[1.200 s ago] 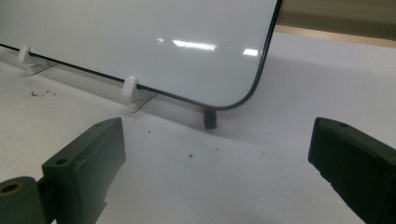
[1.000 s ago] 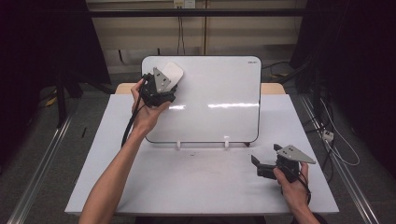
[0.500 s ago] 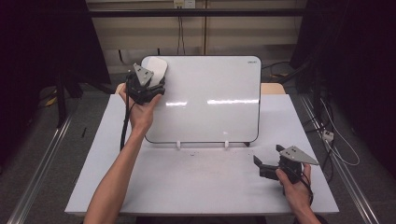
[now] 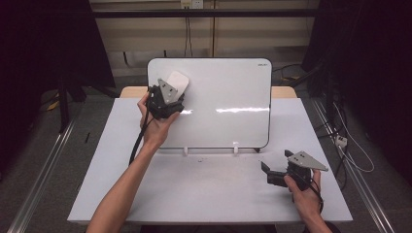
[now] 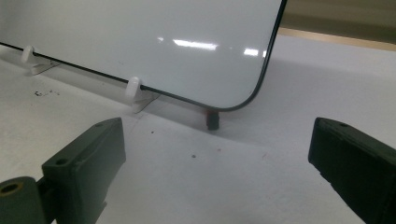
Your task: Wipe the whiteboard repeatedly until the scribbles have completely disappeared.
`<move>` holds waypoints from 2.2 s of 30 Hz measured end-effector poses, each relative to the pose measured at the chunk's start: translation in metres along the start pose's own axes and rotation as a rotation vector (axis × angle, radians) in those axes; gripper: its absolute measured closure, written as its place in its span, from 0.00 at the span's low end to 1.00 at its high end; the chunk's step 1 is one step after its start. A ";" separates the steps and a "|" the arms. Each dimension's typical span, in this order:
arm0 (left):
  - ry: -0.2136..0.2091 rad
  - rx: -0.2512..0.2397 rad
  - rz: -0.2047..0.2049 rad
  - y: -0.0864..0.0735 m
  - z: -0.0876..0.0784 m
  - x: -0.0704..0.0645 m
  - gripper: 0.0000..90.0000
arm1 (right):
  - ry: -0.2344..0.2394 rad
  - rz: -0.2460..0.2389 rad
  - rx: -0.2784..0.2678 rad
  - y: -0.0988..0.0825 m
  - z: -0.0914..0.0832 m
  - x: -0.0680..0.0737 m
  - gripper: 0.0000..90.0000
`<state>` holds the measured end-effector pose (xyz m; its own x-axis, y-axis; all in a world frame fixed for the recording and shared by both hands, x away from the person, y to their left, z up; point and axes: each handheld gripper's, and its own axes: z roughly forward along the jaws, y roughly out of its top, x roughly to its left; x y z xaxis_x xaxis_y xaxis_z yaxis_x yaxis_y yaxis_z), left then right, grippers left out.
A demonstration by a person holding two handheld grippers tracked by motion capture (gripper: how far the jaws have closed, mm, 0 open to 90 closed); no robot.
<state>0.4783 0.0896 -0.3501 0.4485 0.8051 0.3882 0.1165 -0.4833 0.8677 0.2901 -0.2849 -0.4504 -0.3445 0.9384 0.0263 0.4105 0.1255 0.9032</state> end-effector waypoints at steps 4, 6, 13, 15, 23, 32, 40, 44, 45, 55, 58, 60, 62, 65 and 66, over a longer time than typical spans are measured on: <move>-0.012 -0.002 0.000 0.000 0.000 0.005 0.35 | -0.001 0.001 -0.001 0.000 0.000 -0.001 0.04; -0.005 -0.002 -0.008 0.002 0.000 0.010 0.35 | 0.000 0.006 0.000 -0.001 0.000 -0.002 0.04; 0.071 0.007 -0.064 0.010 0.000 0.051 0.35 | -0.005 0.010 -0.002 -0.002 -0.002 -0.004 0.04; 0.068 0.007 -0.071 0.010 0.000 0.055 0.35 | -0.006 0.012 -0.003 -0.002 -0.002 -0.005 0.04; 0.023 0.027 0.004 0.004 0.000 0.026 0.35 | -0.004 0.006 0.002 -0.001 -0.001 -0.002 0.04; -0.057 0.036 0.131 -0.018 -0.011 -0.019 0.35 | -0.002 0.000 0.000 0.000 0.000 0.000 0.04; -0.142 0.035 0.072 -0.028 -0.018 -0.018 0.35 | -0.002 -0.005 -0.003 0.002 0.001 0.002 0.04; -0.113 0.042 0.062 -0.026 -0.017 -0.013 0.35 | -0.001 -0.007 0.000 0.001 0.001 0.003 0.04; -0.102 0.042 0.046 -0.024 -0.016 -0.010 0.35 | -0.002 -0.004 -0.001 0.001 0.001 0.002 0.04; -0.013 0.067 -0.050 0.001 -0.005 0.034 0.35 | 0.002 -0.003 -0.002 0.001 0.000 0.001 0.04; 0.002 0.042 -0.072 0.009 0.000 0.044 0.35 | 0.002 -0.002 -0.002 0.001 0.001 0.001 0.04; 0.015 0.034 -0.049 0.015 0.003 0.047 0.35 | -0.001 0.000 -0.001 0.001 0.000 0.000 0.04; 0.023 0.031 -0.044 0.019 0.006 0.052 0.35 | -0.001 -0.001 -0.002 0.000 0.001 -0.001 0.04; 0.040 0.027 -0.054 0.022 0.007 0.058 0.35 | -0.001 0.002 0.000 0.000 0.000 -0.001 0.04; 0.052 0.030 -0.048 0.022 0.006 0.060 0.35 | -0.002 0.001 -0.001 0.000 0.000 -0.001 0.04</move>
<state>0.5137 0.1252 -0.3093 0.3951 0.8440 0.3627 0.1638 -0.4533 0.8762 0.2907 -0.2861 -0.4505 -0.3430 0.9390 0.0261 0.4096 0.1245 0.9037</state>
